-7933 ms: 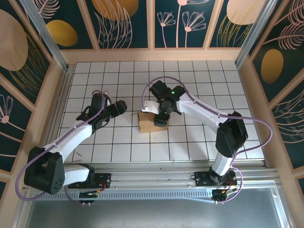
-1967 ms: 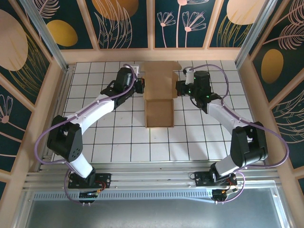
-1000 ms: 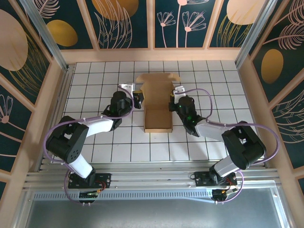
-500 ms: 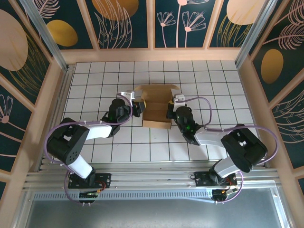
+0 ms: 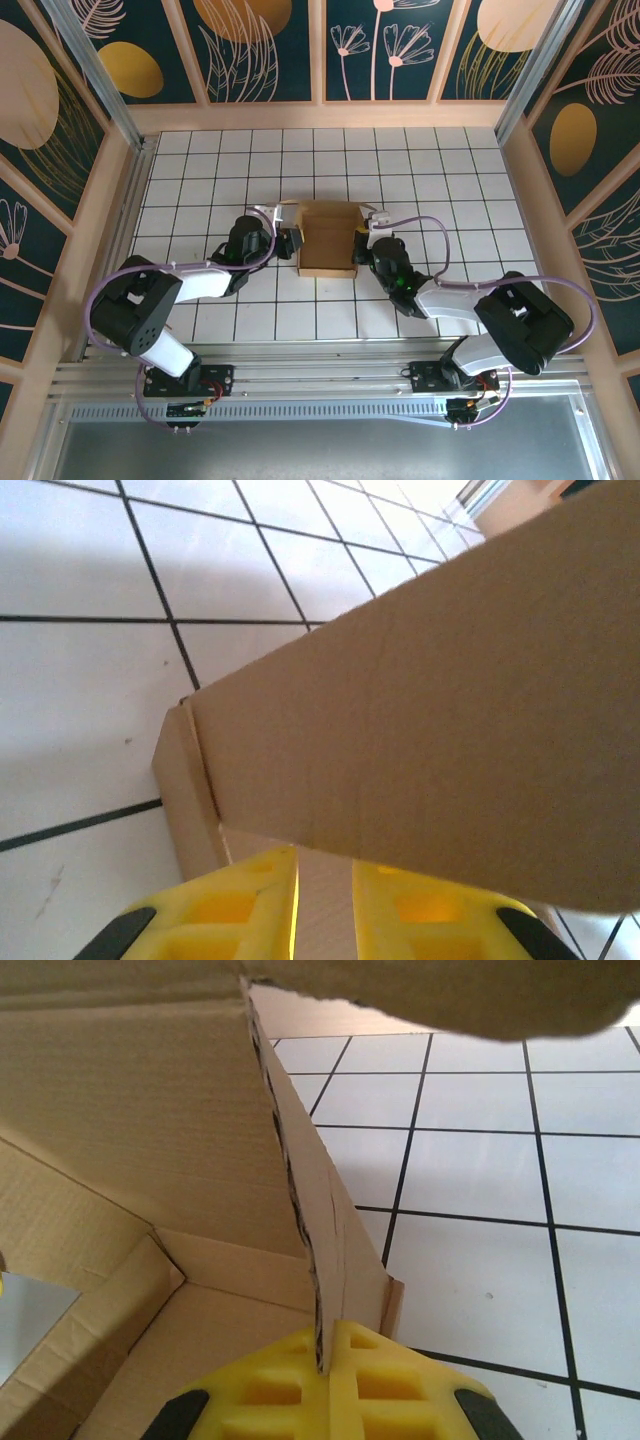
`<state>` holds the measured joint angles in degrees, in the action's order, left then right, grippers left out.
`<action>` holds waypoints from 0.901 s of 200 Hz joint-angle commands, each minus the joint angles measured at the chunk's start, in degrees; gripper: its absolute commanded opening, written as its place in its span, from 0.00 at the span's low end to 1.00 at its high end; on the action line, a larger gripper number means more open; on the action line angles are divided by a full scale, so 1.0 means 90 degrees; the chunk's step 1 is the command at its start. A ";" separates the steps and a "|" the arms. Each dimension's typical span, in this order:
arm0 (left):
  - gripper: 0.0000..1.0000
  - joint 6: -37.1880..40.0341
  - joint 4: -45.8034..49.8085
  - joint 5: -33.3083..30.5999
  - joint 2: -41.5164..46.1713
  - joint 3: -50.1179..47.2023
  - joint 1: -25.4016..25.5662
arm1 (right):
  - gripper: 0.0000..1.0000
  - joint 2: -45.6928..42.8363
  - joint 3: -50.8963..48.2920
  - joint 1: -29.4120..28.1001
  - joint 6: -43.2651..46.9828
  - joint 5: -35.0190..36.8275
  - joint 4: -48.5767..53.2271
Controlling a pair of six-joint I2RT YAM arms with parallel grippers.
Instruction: Fold the paper box
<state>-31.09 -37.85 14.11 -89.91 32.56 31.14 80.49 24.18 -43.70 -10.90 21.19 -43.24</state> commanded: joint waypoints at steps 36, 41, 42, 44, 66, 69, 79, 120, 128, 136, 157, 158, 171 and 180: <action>0.22 0.0126 0.0185 -0.0045 0.0400 -0.0326 0.0036 | 0.00 0.0375 -0.0058 -0.0368 -0.0511 0.0460 0.0894; 0.22 0.0128 0.0160 -0.0044 0.0458 -0.0375 0.0035 | 0.00 0.0387 -0.0068 -0.0378 -0.0513 0.0502 0.0913; 0.22 0.0126 0.0156 -0.0049 0.0473 -0.0385 0.0036 | 0.00 0.0385 -0.0069 -0.0378 -0.0515 0.0509 0.0920; 0.22 0.0132 0.0153 -0.0053 0.0496 -0.0404 0.0036 | 0.00 0.0379 -0.0075 -0.0383 -0.0525 0.0522 0.0926; 0.22 0.0168 0.0162 -0.0095 0.0788 -0.0570 0.0035 | 0.00 0.0293 -0.0158 -0.0386 -0.0679 0.0548 0.0910; 0.22 0.0173 0.0162 -0.0109 0.0817 -0.0586 0.0036 | 0.00 0.0284 -0.0153 -0.0393 -0.0698 0.0535 0.0905; 0.22 0.0178 0.0200 -0.0155 0.0909 -0.0600 0.0037 | 0.00 0.0261 -0.0103 -0.0388 -0.0791 0.0492 0.0956; 0.26 0.0104 0.0564 -0.0243 0.1259 -0.0619 0.0034 | 0.00 0.0513 0.0204 -0.0539 -0.1023 0.0718 0.1372; 0.29 0.0043 0.0608 -0.0282 0.1478 -0.0740 0.0036 | 0.00 0.0525 0.0185 -0.0558 -0.0999 0.0781 0.1356; 0.30 -0.0032 0.0593 -0.0324 0.1768 -0.0911 0.0037 | 0.00 0.0534 0.0188 -0.0564 -0.0967 0.0835 0.1369; 0.32 -0.0125 0.0773 -0.0460 0.2535 -0.1280 0.0029 | 0.00 0.0538 0.0165 -0.0574 -0.0847 0.0926 0.1387; 0.32 -0.0127 0.0809 -0.0477 0.2571 -0.1287 0.0033 | 0.00 0.0538 0.0165 -0.0574 -0.0844 0.0922 0.1387; 0.32 -0.0175 0.1259 -0.0716 0.3058 -0.1383 0.0037 | 0.00 0.0520 0.0174 -0.0583 -0.0804 0.0929 0.1397; 0.32 -0.0324 0.1610 -0.1016 0.3426 -0.1407 0.0032 | 0.00 0.0505 0.0166 -0.0584 -0.0786 0.0910 0.1399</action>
<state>-31.57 -30.61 10.26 -65.82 21.26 31.14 82.85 26.98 -48.12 -17.96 29.12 -40.25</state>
